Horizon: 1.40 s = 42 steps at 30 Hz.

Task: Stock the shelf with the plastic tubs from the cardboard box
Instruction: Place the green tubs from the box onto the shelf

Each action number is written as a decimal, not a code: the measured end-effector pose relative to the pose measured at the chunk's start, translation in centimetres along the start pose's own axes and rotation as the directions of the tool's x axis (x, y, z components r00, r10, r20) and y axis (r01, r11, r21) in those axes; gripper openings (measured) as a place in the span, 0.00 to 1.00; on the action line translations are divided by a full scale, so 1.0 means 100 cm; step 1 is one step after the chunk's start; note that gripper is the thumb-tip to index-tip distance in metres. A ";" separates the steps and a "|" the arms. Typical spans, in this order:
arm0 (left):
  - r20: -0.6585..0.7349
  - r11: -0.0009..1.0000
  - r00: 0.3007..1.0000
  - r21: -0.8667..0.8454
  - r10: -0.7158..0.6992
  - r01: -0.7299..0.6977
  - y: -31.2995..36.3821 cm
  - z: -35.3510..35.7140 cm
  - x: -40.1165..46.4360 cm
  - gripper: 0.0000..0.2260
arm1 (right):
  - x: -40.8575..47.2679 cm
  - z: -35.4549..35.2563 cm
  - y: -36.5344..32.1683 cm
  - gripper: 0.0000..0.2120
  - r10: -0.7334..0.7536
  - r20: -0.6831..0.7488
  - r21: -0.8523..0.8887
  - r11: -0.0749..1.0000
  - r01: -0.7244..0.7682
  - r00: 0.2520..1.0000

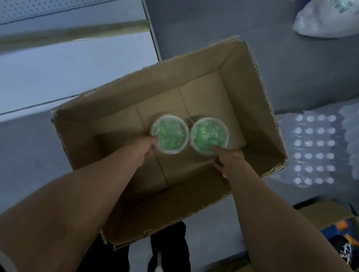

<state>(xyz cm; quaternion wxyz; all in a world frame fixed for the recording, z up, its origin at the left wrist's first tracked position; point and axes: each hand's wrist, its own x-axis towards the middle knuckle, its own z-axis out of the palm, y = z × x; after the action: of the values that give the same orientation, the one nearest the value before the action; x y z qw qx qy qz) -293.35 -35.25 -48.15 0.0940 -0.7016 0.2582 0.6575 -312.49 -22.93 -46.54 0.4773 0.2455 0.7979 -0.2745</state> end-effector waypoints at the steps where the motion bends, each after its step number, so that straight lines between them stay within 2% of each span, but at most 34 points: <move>1: -0.010 1.000 1.000 0.003 -0.001 0.001 -0.003 -0.005 -0.003 0.21 | -0.003 0.003 0.002 0.28 -0.004 -0.018 -0.034 0.999 0.004 1.000; 5: 0.009 0.994 1.000 -0.106 -0.002 0.003 -0.009 -0.025 -0.018 0.20 | -0.024 0.009 0.007 0.34 -0.061 -0.041 -0.077 0.995 0.058 0.997; 7: 0.018 0.983 1.000 -0.182 0.010 -0.006 -0.008 -0.035 -0.032 0.19 | -0.041 0.006 0.008 0.33 -0.085 -0.009 -0.073 0.994 0.084 0.996; 11: 0.066 0.948 0.996 -0.315 0.067 -0.043 -0.001 -0.055 -0.077 0.18 | -0.081 -0.011 0.010 0.23 -0.129 0.066 -0.065 0.989 0.134 0.989; 15: 0.039 0.904 0.980 -0.396 0.193 -0.162 0.011 -0.074 -0.134 0.16 | -0.133 -0.025 -0.006 0.13 -0.311 0.127 -0.123 0.937 0.326 0.942; 19: -0.002 0.828 0.948 -0.487 0.317 -0.278 0.028 -0.098 -0.193 0.14 | -0.190 -0.032 -0.039 0.24 -0.491 0.182 -0.143 0.844 0.517 0.852; 22: -0.045 0.755 0.912 -0.545 0.408 -0.365 0.042 -0.118 -0.234 0.13 | -0.241 -0.034 -0.063 0.20 -0.644 0.238 -0.162 0.712 0.684 0.727; 24: -0.064 0.702 0.874 -0.568 0.482 -0.429 0.053 -0.132 -0.260 0.16 | -0.275 -0.031 -0.077 0.17 -0.720 0.253 -0.114 0.641 0.759 0.646; 26: -0.085 0.651 0.838 -0.589 0.538 -0.478 0.066 -0.147 -0.285 0.20 | -0.310 -0.029 -0.087 0.15 -0.747 0.278 -0.007 0.627 0.779 0.604; 28: -0.108 0.605 0.812 -0.611 0.574 -0.510 0.078 -0.164 -0.312 0.19 | -0.343 -0.027 -0.095 0.13 -0.749 0.322 0.095 0.634 0.767 0.579; 31: -0.144 0.544 0.775 -0.633 0.615 -0.550 0.094 -0.190 -0.352 0.16 | -0.382 -0.020 -0.110 0.15 -0.777 0.344 0.144 0.598 0.788 0.527; 34: -0.189 0.430 0.696 -0.667 0.692 -0.609 0.113 -0.218 -0.382 0.16 | -0.418 -0.008 -0.127 0.19 -0.799 0.373 0.169 0.558 0.812 0.472; 36: -0.218 0.379 0.652 -0.664 0.726 -0.644 0.127 -0.236 -0.400 0.12 | -0.441 0.001 -0.136 0.19 -0.812 0.387 0.207 0.538 0.817 0.437; 38: -0.239 0.357 0.633 -0.658 0.736 -0.663 0.141 -0.253 -0.417 0.08 | -0.462 0.011 -0.144 0.17 -0.832 0.387 0.270 0.514 0.814 0.398; 42: -0.300 0.340 0.616 -0.621 0.729 -0.706 0.173 -0.287 -0.438 0.09 | -0.493 0.032 -0.159 0.19 -0.850 0.383 0.325 0.491 0.808 0.362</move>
<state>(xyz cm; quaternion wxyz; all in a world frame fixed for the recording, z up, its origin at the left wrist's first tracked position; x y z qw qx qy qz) -276.75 -53.05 1.39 -0.4678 -0.4859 0.2731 0.6859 -299.98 -43.05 -0.31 0.4505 -0.2503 0.6474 -0.5615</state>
